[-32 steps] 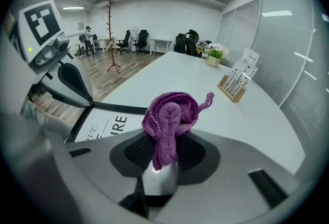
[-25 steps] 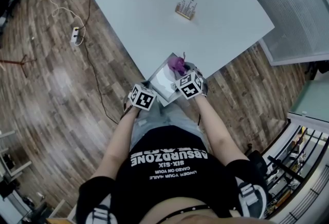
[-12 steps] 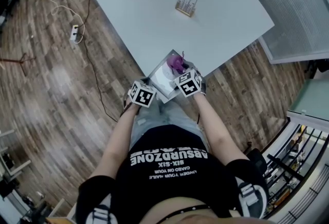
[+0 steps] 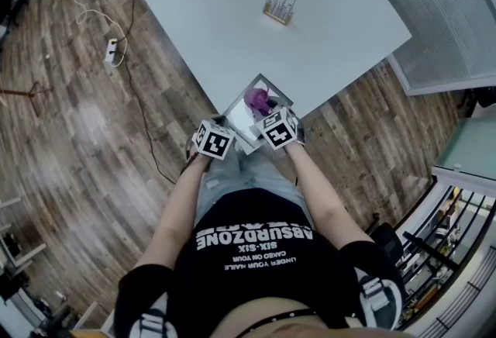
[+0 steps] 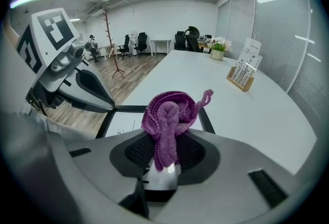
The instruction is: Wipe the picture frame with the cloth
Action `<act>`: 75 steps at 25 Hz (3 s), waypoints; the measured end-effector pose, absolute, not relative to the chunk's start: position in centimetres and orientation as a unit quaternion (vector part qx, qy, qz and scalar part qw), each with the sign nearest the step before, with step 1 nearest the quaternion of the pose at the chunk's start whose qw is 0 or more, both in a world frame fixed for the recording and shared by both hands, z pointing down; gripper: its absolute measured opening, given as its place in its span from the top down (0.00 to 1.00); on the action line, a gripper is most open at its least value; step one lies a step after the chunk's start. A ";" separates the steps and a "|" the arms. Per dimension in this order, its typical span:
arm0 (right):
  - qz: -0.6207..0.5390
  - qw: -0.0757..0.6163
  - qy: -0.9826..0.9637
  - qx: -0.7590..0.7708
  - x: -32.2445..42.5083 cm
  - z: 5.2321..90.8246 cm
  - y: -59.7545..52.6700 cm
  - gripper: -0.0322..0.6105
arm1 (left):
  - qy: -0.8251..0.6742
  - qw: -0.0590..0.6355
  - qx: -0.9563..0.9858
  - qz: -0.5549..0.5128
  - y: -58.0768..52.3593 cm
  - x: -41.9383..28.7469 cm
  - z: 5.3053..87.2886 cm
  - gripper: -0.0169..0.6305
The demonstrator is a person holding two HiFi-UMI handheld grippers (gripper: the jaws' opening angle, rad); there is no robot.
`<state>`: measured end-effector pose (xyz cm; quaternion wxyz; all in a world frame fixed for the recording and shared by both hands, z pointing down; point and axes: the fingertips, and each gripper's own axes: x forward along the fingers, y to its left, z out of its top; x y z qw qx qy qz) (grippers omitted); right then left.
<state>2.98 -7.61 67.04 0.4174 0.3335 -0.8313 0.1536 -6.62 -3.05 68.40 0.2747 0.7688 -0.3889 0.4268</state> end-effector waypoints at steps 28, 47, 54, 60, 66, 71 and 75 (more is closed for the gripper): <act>0.190 0.403 -0.855 0.267 -2.6 67.2 -2.4 0.76 | -0.389 0.272 0.769 0.428 -3.3 -6.8 68.4 0.95; 0.228 0.401 -0.852 0.248 -1.8 67.0 -0.5 0.76 | -0.392 0.267 0.768 0.431 -3.3 -6.8 68.3 0.95; 0.229 0.408 -0.846 0.257 -0.3 66.8 0.9 0.76 | -0.392 0.264 0.766 0.436 -3.1 -6.5 68.3 0.95; 0.234 0.412 -0.845 0.246 0.6 67.0 1.8 0.76 | -0.393 0.258 0.769 0.433 -3.3 -6.5 68.4 0.95; 0.230 0.415 -0.844 0.250 0.8 67.2 1.9 0.76 | -0.392 0.259 0.765 0.439 -3.2 -6.5 68.6 0.95; 0.218 0.416 -0.847 0.249 0.8 67.0 1.9 0.76 | -0.392 0.257 0.765 0.442 -3.4 -6.7 68.7 0.95; 0.217 0.417 -0.847 0.248 1.1 67.2 1.9 0.76 | -0.388 0.258 0.764 0.445 -3.2 -6.7 68.6 0.95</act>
